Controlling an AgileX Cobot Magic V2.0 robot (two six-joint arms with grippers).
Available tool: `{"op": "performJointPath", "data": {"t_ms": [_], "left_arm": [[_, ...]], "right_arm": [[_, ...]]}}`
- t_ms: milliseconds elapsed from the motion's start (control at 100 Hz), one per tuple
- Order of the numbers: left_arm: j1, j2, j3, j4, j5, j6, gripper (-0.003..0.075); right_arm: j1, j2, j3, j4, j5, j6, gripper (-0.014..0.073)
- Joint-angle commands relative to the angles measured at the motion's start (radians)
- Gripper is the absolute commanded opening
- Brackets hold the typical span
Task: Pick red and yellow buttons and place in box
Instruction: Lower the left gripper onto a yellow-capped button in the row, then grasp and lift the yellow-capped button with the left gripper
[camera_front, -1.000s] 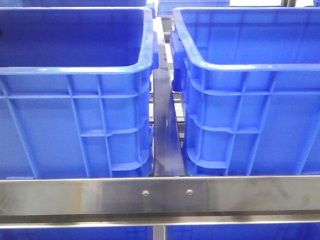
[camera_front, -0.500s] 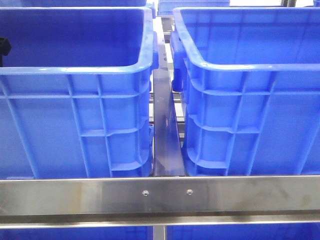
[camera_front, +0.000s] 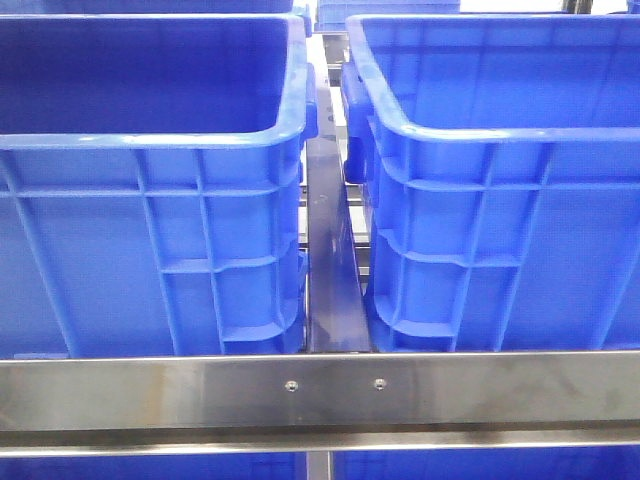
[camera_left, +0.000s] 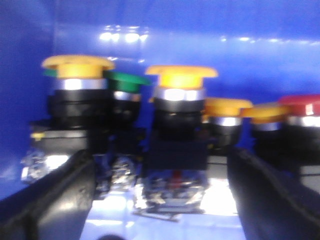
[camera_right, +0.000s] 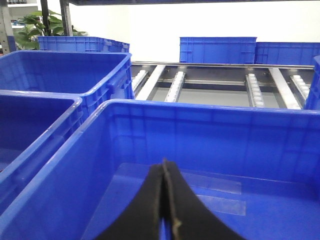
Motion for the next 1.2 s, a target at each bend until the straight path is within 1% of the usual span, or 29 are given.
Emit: {"op": "performJointPath", "data": {"t_ms": [0, 380, 570, 750, 850, 920, 960, 990, 1030, 1060, 1110, 1190], "left_arm": [[0.001, -0.035, -0.032, -0.012, -0.055, 0.0, 0.0496], [-0.022, -0.005, -0.032, -0.02, -0.061, 0.026, 0.0496], [-0.022, 0.036, -0.032, -0.02, -0.06, 0.026, 0.0496], [-0.022, 0.038, -0.032, -0.02, -0.058, 0.026, 0.0487], [-0.022, 0.04, -0.032, -0.02, -0.058, 0.026, 0.0417], [-0.022, 0.04, -0.032, -0.02, -0.058, 0.026, 0.0342], [-0.022, 0.04, -0.032, -0.02, -0.058, 0.026, 0.028], [-0.022, 0.04, -0.032, -0.02, -0.058, 0.026, 0.0251], [-0.022, 0.04, -0.032, -0.02, -0.058, 0.026, 0.018], [-0.022, 0.04, -0.032, -0.02, -0.058, 0.026, 0.015], [-0.022, 0.038, -0.032, -0.02, -0.056, 0.026, 0.0076], [-0.022, 0.028, -0.032, -0.02, -0.051, 0.026, 0.0]], "right_arm": [[0.0, 0.006, -0.023, 0.009, -0.019, -0.008, -0.0067], [0.0, 0.006, -0.023, 0.009, -0.019, -0.008, -0.0067], [0.0, 0.006, -0.023, 0.009, -0.019, -0.008, -0.0067], [0.0, 0.006, -0.023, 0.009, -0.019, -0.008, -0.0067], [0.0, 0.006, -0.023, 0.009, -0.019, -0.008, -0.0067], [0.0, 0.006, -0.023, 0.009, -0.019, -0.008, -0.0067], [0.0, 0.006, -0.023, 0.009, -0.019, -0.008, -0.0067], [0.0, 0.006, -0.023, 0.009, -0.019, -0.008, -0.0067], [0.0, 0.006, -0.023, 0.009, -0.019, -0.008, -0.0067], [0.0, 0.006, -0.023, 0.009, -0.019, -0.008, -0.0067], [0.0, 0.006, -0.023, 0.009, -0.019, -0.008, -0.0067], [0.0, 0.006, -0.023, 0.009, -0.02, -0.008, -0.0067]]}}
